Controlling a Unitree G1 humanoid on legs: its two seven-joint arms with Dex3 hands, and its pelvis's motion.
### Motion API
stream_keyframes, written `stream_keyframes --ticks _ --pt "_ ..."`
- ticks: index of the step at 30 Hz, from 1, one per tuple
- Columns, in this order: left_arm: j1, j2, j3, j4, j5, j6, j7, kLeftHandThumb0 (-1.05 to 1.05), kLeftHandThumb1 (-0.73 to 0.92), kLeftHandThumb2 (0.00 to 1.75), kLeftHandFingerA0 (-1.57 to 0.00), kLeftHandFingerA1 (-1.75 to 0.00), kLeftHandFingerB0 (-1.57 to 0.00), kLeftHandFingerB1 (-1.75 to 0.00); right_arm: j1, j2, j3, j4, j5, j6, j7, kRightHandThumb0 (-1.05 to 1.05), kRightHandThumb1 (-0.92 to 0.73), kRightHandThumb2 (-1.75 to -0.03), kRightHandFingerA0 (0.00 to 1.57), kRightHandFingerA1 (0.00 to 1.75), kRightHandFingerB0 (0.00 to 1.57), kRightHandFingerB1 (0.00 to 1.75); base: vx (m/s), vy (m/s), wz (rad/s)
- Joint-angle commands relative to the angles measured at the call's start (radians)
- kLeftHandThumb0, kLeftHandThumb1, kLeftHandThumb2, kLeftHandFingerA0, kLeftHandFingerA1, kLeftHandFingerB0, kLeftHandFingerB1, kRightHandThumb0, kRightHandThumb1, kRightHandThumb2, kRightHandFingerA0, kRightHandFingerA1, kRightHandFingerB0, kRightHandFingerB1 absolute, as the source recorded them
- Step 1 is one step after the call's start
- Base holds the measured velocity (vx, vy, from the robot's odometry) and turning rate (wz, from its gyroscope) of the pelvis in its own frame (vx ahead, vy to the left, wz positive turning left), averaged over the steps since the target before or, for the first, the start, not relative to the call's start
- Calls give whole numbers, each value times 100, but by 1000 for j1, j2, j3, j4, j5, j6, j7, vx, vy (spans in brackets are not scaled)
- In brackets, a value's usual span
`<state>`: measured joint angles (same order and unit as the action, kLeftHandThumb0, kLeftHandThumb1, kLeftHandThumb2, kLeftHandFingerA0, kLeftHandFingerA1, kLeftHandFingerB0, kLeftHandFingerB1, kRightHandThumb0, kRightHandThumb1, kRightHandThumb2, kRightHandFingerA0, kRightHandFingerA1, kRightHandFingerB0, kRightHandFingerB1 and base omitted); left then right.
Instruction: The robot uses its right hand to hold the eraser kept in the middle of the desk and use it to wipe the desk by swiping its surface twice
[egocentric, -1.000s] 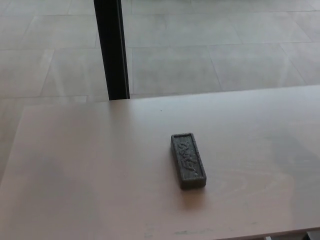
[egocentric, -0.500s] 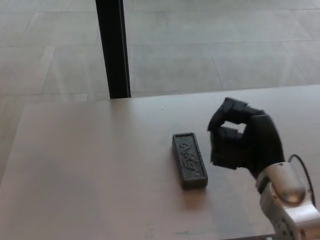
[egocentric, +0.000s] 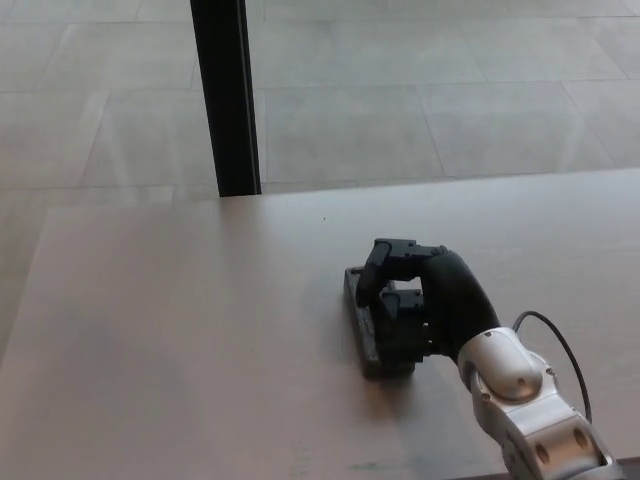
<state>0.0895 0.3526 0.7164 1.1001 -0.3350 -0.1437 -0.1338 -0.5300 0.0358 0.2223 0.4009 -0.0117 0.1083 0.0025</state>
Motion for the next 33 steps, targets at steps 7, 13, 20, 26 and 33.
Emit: stream_keyframes --ticks 7,13,20,26,33 --pt "7 25 -18 5 -18 -32 -15 -66 83 64 -50 -108 -47 -82 -151 -2 -82 121 -16 12 20 -20 -44 -134 97 175 76 171 0 0 0" --pt "-12 30 -26 43 -19 -45 -19 -67 81 65 -48 -102 -47 -78 -177 38 -100 162 -14 -20 20 -23 -36 -145 100 175 80 172 0 0 0" --pt "-8 26 -29 22 -28 -42 -34 -67 82 64 -45 -103 -48 -83 -131 63 -100 179 -28 -32 9 -20 -42 -137 100 175 79 172 0 0 0" --pt "-8 30 -45 28 -15 -48 -21 -67 81 64 -49 -99 -50 -80 -75 49 -89 196 -57 -67 -2 -18 -42 -136 98 175 79 170 0 0 0" --pt "-7 36 -39 37 -27 -47 -42 -66 83 64 -45 -101 -47 -78 -23 27 -78 236 -94 -80 -16 -19 -49 -124 96 175 79 169 0 0 0"
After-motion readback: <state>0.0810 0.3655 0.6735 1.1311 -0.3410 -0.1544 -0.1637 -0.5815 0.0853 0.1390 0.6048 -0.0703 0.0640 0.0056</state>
